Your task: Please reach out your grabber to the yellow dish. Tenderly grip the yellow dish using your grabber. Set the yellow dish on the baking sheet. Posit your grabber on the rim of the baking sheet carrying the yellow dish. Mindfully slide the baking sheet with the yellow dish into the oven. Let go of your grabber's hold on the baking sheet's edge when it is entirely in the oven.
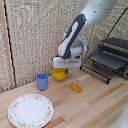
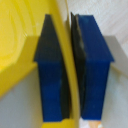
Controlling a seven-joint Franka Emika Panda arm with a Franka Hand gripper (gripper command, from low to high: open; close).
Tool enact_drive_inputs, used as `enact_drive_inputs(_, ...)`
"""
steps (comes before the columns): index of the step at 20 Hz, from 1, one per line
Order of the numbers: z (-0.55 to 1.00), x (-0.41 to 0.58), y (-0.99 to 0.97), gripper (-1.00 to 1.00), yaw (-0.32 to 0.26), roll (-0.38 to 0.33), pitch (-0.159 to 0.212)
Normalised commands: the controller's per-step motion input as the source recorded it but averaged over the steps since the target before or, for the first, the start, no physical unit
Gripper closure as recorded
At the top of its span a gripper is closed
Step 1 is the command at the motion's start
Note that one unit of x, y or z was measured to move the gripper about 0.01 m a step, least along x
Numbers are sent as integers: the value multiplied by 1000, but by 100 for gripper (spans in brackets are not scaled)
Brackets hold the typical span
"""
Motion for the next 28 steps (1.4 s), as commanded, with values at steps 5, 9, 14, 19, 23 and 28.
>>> enact_drive_inputs(5, 778, 161, -99, 100, -300, -29, 0)
enact_drive_inputs(9, 833, 115, -195, 100, -303, 0, 34)
enact_drive_inputs(14, 826, 69, -323, 100, -286, 13, 82)
enact_drive_inputs(19, 580, -65, -408, 100, -283, 33, 111)
enact_drive_inputs(23, 376, -94, -531, 100, -244, 11, 42)
enact_drive_inputs(28, 255, -135, -629, 100, -209, 6, 7)
